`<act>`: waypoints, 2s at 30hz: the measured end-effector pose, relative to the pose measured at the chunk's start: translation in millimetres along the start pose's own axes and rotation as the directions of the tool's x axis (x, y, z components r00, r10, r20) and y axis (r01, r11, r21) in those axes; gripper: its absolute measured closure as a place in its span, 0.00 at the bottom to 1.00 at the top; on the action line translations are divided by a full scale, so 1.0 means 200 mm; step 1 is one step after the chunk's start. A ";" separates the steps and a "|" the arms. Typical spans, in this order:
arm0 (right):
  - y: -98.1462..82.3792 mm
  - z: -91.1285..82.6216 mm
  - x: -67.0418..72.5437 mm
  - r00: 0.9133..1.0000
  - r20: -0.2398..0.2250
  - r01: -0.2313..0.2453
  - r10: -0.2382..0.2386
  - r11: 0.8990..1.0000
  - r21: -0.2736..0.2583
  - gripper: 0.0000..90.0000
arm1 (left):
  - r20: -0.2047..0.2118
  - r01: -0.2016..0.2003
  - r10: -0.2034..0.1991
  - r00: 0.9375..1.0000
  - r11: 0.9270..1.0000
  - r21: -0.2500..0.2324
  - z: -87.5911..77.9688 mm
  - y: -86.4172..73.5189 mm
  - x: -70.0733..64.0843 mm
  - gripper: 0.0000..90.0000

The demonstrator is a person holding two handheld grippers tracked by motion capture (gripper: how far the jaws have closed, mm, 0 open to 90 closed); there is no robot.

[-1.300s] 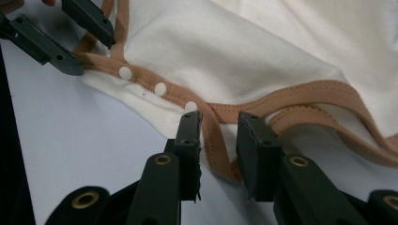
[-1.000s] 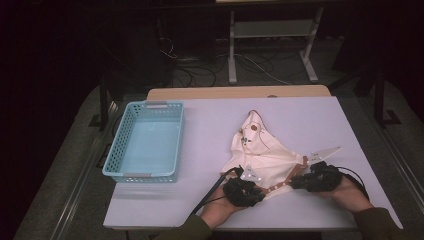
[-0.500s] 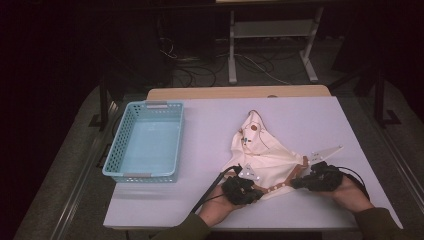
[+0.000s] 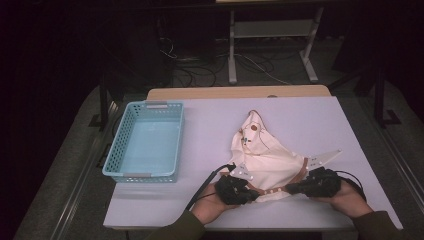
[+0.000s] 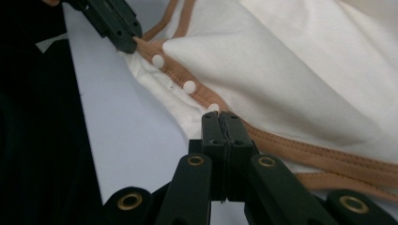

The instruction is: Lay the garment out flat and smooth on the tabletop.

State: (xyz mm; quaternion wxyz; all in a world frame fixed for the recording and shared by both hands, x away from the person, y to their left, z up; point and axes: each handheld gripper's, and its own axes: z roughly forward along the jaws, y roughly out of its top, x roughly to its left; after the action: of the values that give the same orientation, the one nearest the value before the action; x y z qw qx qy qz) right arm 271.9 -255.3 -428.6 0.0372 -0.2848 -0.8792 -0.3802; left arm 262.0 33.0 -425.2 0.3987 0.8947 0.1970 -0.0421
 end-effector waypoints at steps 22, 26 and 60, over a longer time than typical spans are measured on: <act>-0.02 0.08 0.18 0.995 -0.077 0.073 -0.069 0.996 0.059 0.98 | 0.044 -0.001 -0.002 0.999 0.998 0.058 -0.09 -0.14 -0.05 0.97; -0.02 0.09 0.18 0.994 -0.077 0.080 -0.074 0.994 0.076 0.98 | 0.039 -0.001 -0.001 0.999 0.998 0.060 -0.08 -0.14 -0.05 0.96; -0.01 0.08 0.11 0.995 0.102 0.001 0.006 0.997 -0.071 0.30 | -0.147 0.071 -0.086 0.985 0.992 -0.107 -0.21 -0.02 0.16 0.29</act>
State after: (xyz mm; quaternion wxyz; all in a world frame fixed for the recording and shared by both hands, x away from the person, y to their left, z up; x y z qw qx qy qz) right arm 256.2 -234.5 -434.9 -0.0174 -0.3062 -0.8655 -0.3961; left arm 286.4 75.8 -407.4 0.4256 0.8655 0.2634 0.0201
